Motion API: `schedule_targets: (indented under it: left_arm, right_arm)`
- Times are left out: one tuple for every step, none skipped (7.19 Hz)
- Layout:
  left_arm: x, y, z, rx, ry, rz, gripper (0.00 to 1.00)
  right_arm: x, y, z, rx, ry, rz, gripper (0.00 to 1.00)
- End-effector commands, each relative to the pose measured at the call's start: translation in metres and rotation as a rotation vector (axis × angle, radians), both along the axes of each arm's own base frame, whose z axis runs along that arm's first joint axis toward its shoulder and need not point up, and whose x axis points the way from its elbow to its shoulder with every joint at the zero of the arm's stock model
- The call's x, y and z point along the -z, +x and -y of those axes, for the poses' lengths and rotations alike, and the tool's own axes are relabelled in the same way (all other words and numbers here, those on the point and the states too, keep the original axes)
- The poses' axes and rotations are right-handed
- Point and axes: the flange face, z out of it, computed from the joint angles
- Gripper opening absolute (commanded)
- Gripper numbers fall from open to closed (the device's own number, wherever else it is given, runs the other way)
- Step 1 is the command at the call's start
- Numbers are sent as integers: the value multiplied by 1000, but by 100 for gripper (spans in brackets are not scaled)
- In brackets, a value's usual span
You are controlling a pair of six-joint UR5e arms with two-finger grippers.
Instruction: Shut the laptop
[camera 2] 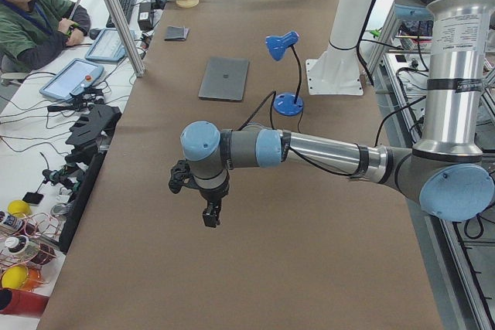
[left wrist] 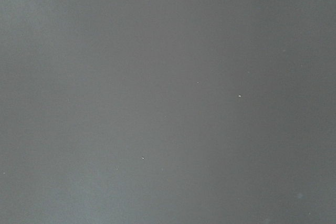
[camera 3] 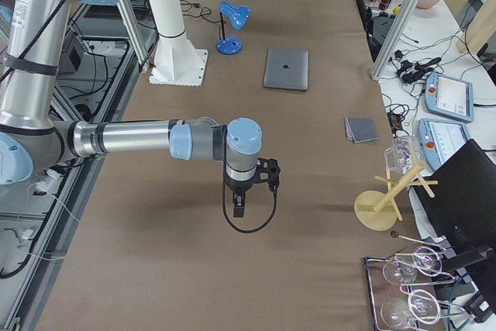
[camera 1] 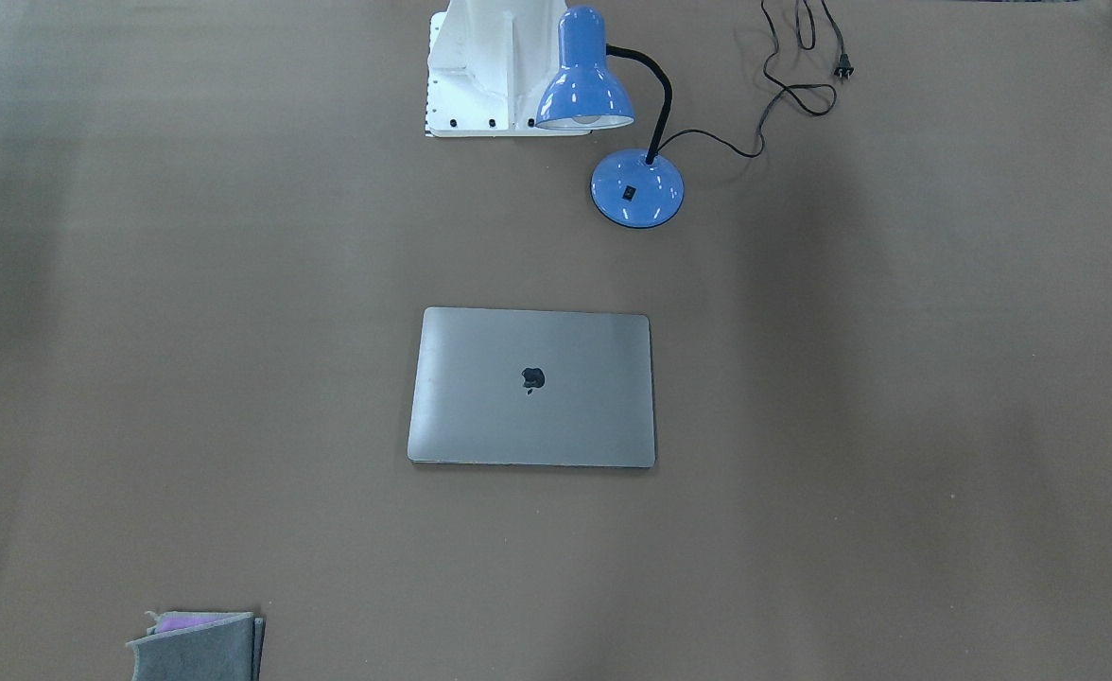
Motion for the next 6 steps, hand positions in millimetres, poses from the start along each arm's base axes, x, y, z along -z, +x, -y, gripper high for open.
schedule_targets:
  left_arm:
    - [0, -1, -4, 1, 0, 0, 100]
    - [0, 0, -4, 0, 0, 0, 100]
    - [0, 0, -5, 0, -1, 0, 100]
    - [0, 0, -5, 0, -1, 0, 100]
    - [0, 0, -5, 1, -2, 0, 100]
    - [0, 0, -5, 0, -1, 0, 100]
  right_arm:
    - [0, -1, 0, 4, 0, 0, 100]
    - [0, -3, 0, 7, 0, 0, 100]
    - [1, -3, 0, 9, 1, 0, 100]
    - [1, -4, 0, 12, 1, 2, 100]
    - [1, -7, 1, 16, 2, 9, 100]
    - [1, -8, 1, 19, 0, 9, 100]
